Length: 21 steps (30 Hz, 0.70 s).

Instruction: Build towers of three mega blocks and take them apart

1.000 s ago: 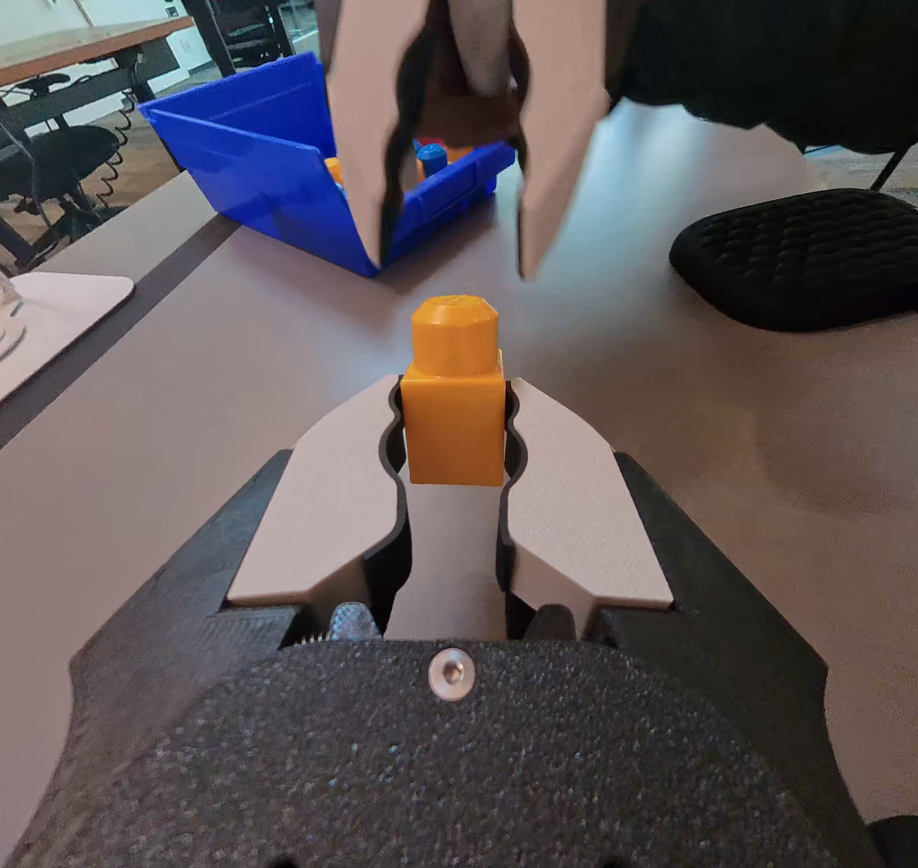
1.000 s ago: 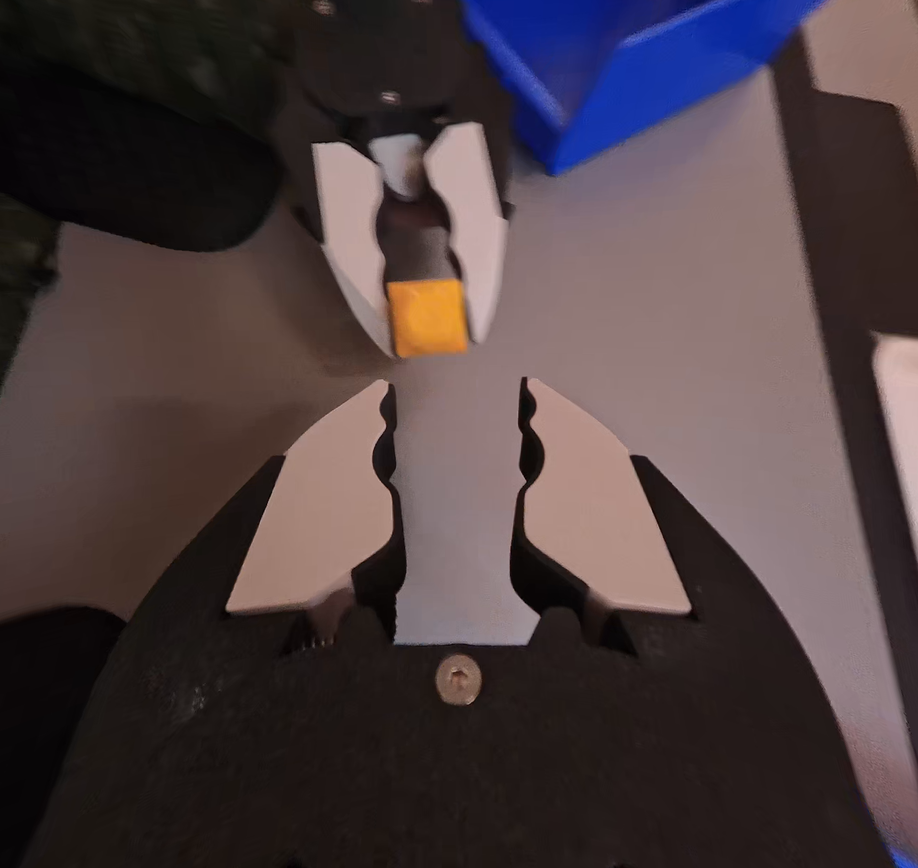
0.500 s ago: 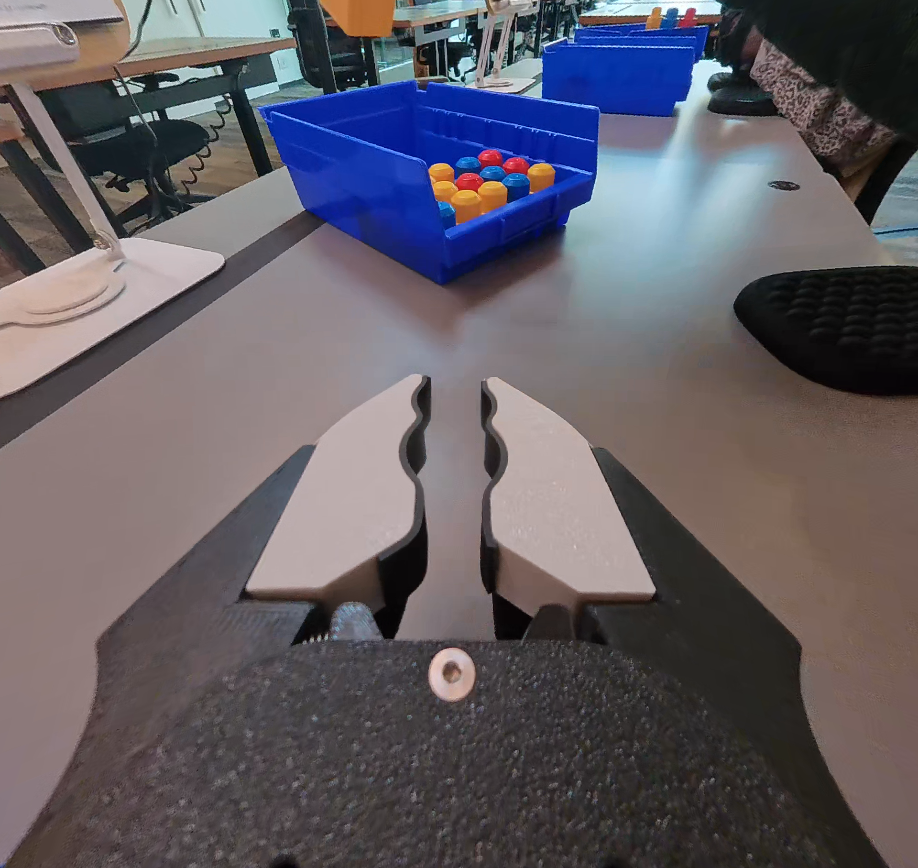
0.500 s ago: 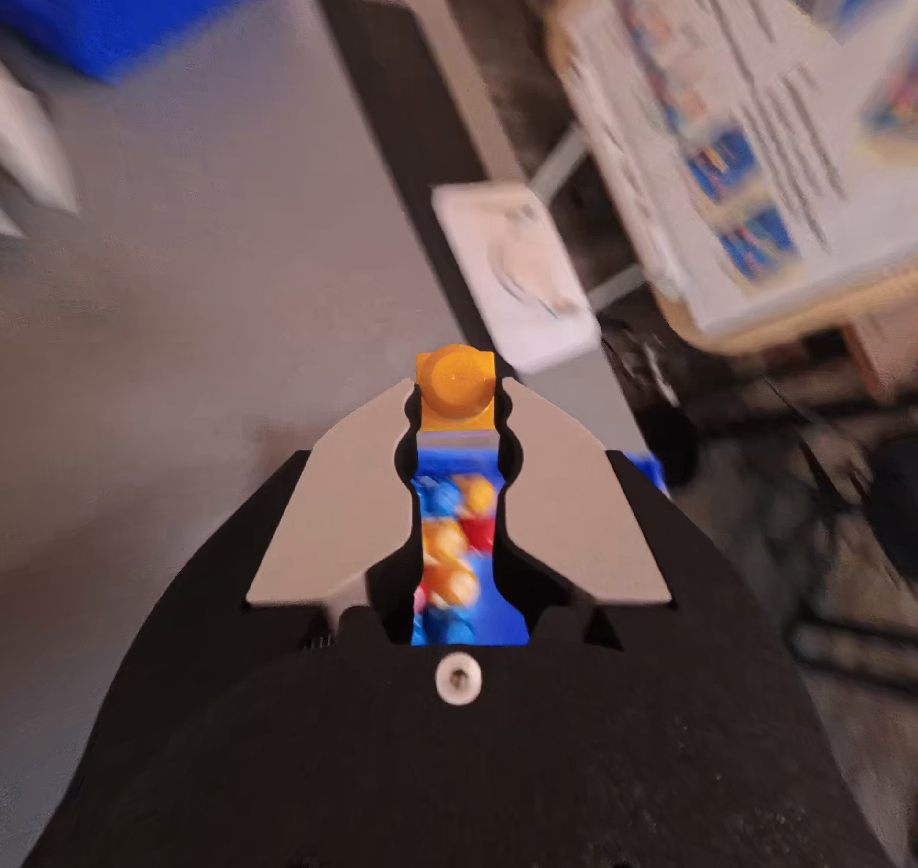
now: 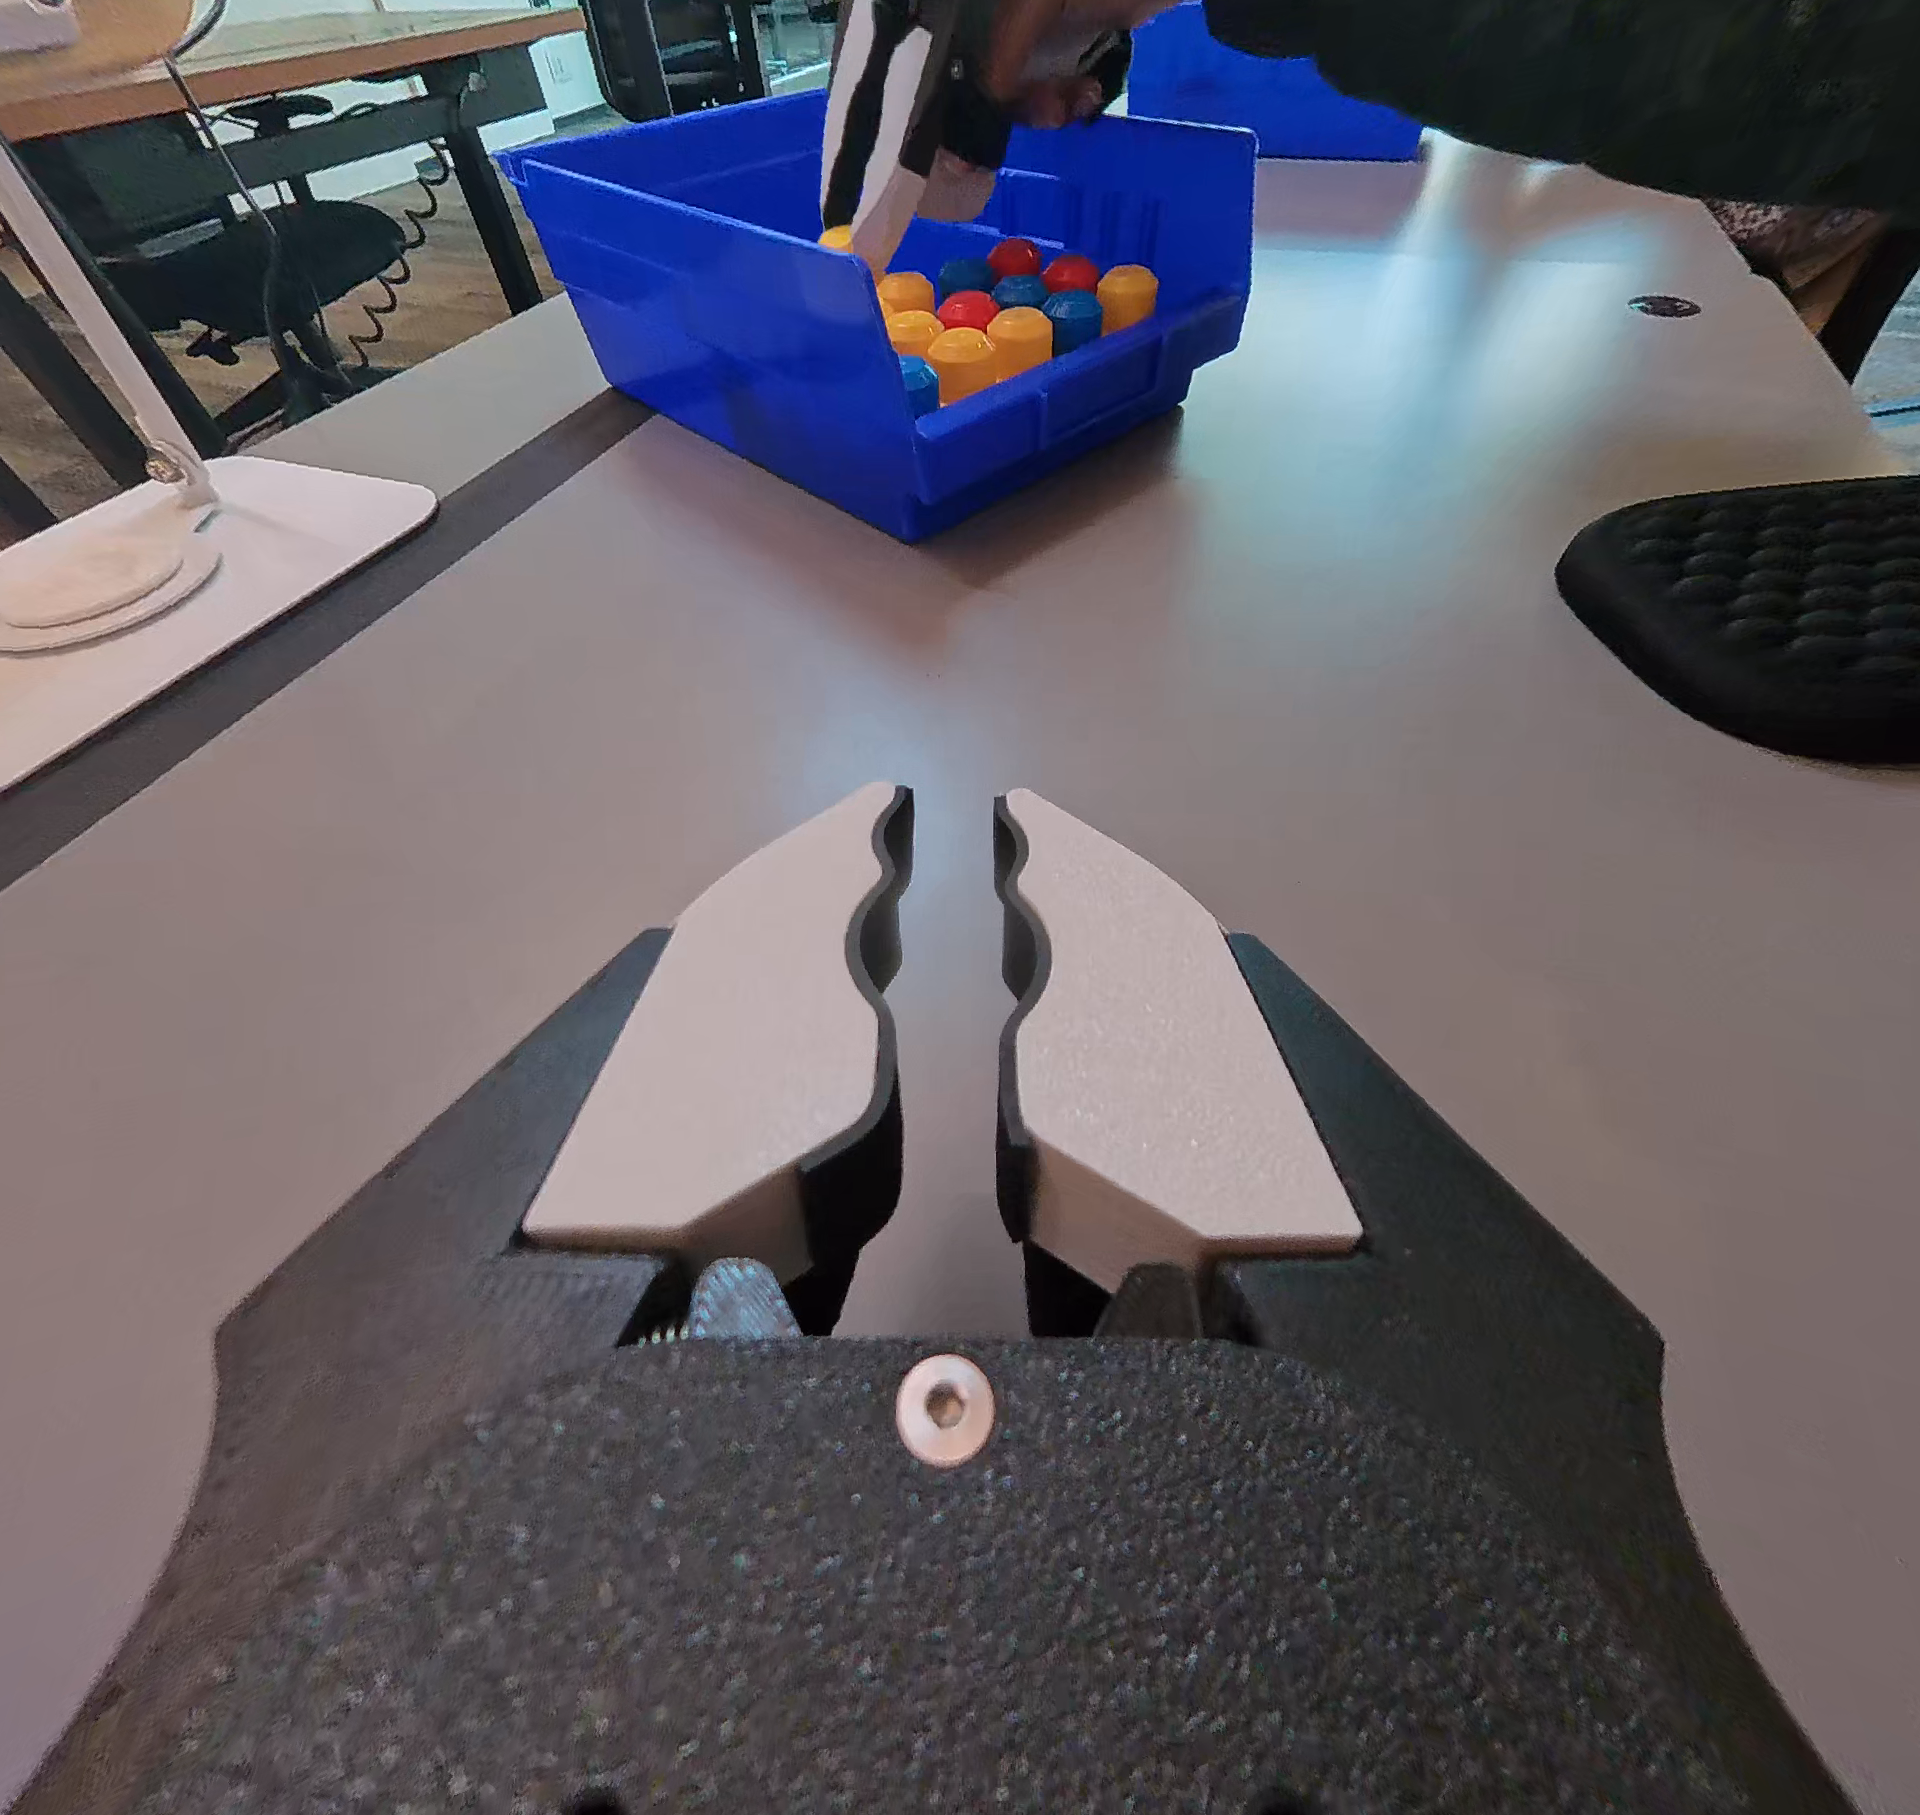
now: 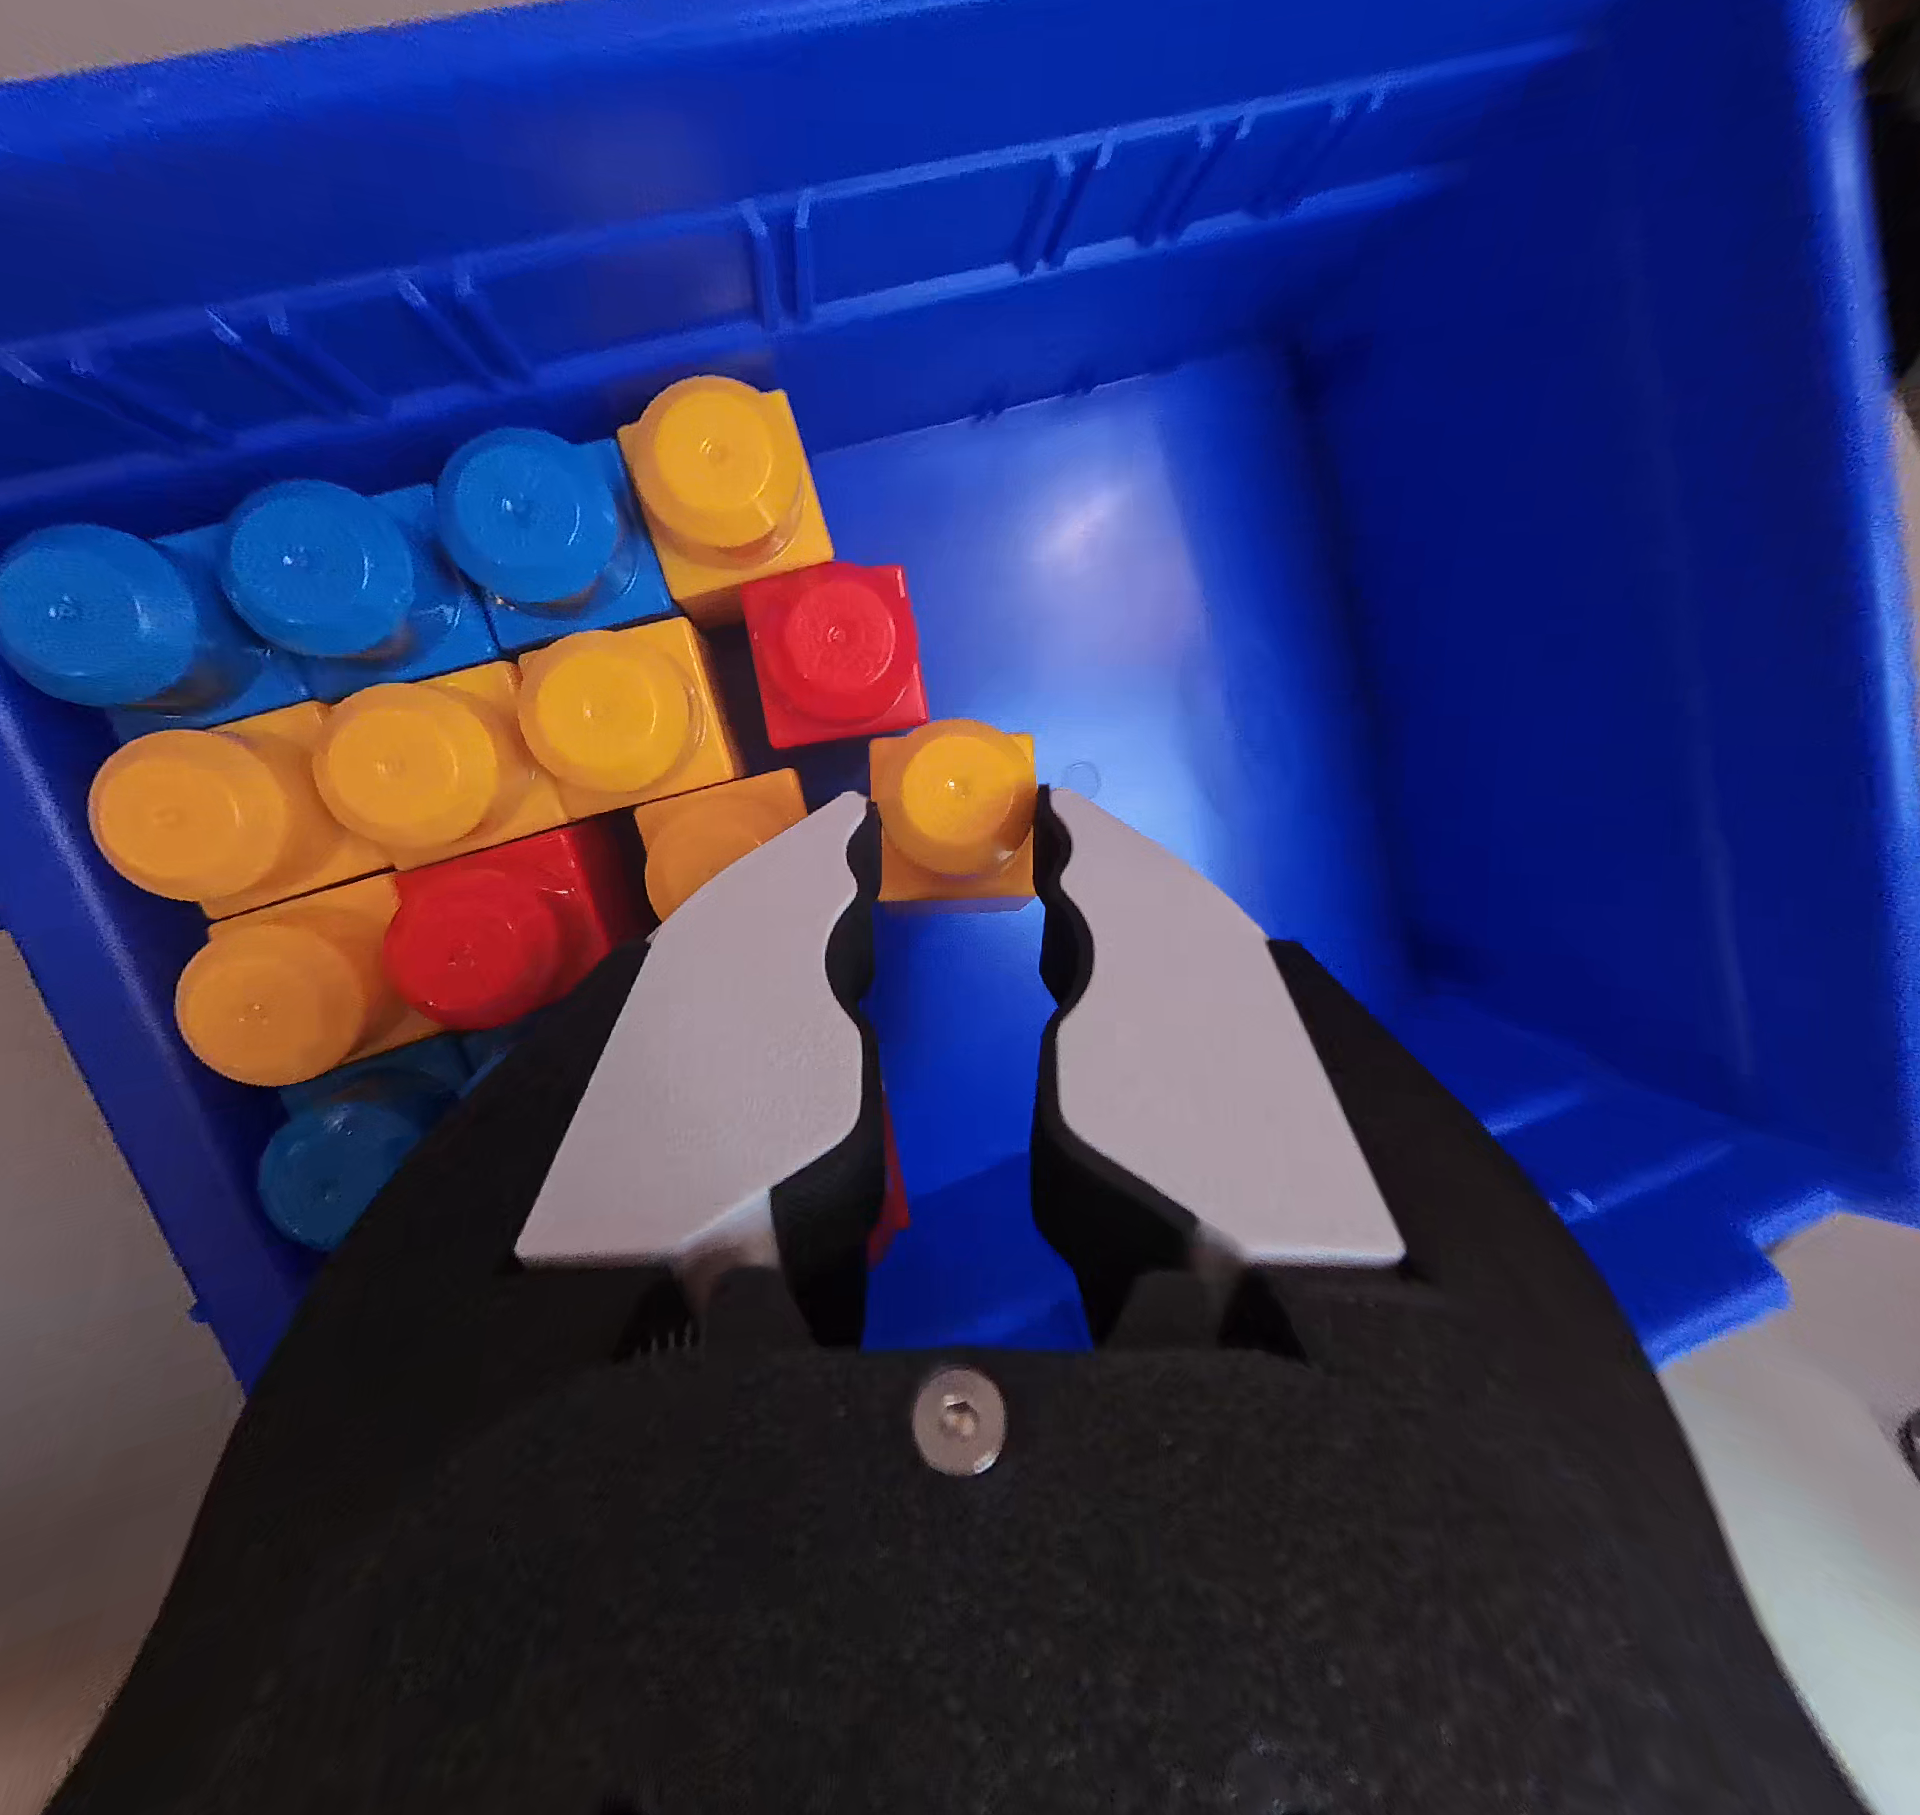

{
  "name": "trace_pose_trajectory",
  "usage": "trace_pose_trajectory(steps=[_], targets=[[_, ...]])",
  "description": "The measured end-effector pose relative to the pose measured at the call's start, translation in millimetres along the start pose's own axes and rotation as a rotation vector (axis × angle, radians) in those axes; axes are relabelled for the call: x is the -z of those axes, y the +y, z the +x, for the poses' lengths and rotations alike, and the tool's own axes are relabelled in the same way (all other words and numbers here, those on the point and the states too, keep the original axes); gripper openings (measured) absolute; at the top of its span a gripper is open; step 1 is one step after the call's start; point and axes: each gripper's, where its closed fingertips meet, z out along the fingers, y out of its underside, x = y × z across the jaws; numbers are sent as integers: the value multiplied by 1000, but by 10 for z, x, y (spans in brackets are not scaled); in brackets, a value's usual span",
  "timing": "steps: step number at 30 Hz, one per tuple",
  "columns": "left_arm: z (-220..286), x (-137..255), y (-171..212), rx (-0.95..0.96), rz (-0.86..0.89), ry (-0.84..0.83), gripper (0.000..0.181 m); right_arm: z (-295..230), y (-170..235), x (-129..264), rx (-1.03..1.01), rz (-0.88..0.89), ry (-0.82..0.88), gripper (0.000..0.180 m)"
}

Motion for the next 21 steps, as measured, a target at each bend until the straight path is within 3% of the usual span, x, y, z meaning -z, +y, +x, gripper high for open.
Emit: trace_pose_trajectory(steps=[11, 21], targets=[[60, -37, 65, -8, -28, 30, 14, -99, 107, -89, -5, -105, -143, 31], [79, -53, 88, -14, -41, 40, 14, -43, 282, -41, 43, -267, -93, 37]])
